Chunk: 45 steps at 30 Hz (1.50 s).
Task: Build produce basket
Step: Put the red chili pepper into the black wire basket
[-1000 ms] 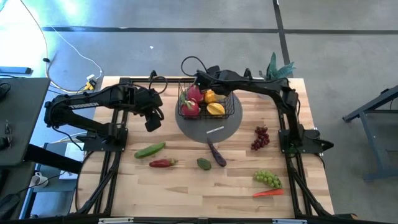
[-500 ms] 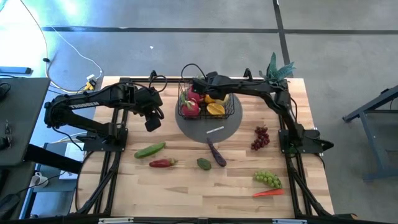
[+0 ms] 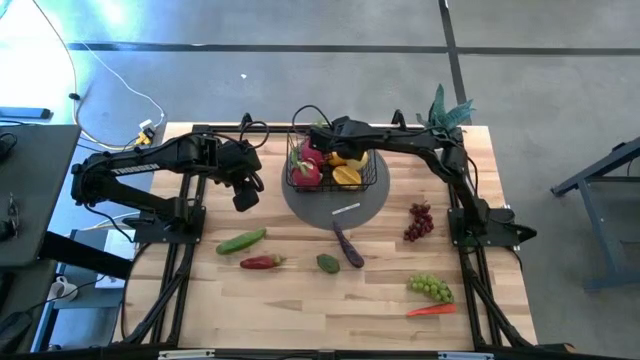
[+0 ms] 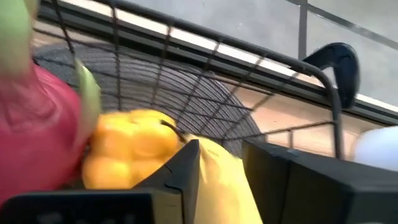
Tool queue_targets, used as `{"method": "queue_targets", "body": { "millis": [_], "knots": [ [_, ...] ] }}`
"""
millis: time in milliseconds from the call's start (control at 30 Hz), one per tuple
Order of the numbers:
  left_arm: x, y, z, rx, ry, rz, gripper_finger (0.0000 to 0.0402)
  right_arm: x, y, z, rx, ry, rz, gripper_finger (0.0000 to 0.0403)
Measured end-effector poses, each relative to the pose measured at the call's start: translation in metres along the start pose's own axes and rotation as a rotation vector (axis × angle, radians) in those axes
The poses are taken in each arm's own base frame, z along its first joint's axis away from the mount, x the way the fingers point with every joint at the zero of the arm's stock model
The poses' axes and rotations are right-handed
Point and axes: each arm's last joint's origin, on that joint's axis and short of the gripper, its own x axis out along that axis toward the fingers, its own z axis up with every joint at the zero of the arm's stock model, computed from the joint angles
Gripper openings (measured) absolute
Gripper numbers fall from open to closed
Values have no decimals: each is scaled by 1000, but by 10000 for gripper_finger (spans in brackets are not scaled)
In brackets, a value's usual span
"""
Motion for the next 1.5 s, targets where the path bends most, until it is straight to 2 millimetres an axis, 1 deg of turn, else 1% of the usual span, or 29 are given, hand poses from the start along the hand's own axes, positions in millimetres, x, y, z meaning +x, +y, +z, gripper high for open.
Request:
{"method": "queue_targets", "body": {
  "millis": [100,267,367,467,633,733,800,1067,1167,1333,1500],
  "knots": [
    [0,0,0,0,0,0,172,-9,-6,4,-6,6,-6,117],
    [0,0,0,1,7,-9,172,-29,-14,17,-31,-23,32,121],
    [0,-1,-1,3,14,-21,172,-41,-16,23,-91,-19,64,121],
    [0,-1,-1,2,14,-22,172,-52,-16,23,-168,6,104,121],
    [0,0,-1,3,13,-14,172,-71,-14,26,-269,-17,150,122],
    [0,0,-1,-2,11,-9,174,-80,-18,28,-353,-18,147,122],
    [0,0,-1,-7,11,-8,179,-86,-22,31,-375,-23,144,122],
    [0,4,-1,-92,-12,125,218,-103,-38,37,-397,-46,61,122],
    [1,9,-2,-167,6,134,228,-111,-44,39,-385,-41,56,122],
    [2,10,-3,-195,52,37,227,-127,-47,40,-366,-70,90,122],
    [0,-4,-7,-134,81,-57,228,-150,-58,37,-337,-89,161,122]
  ]
}}
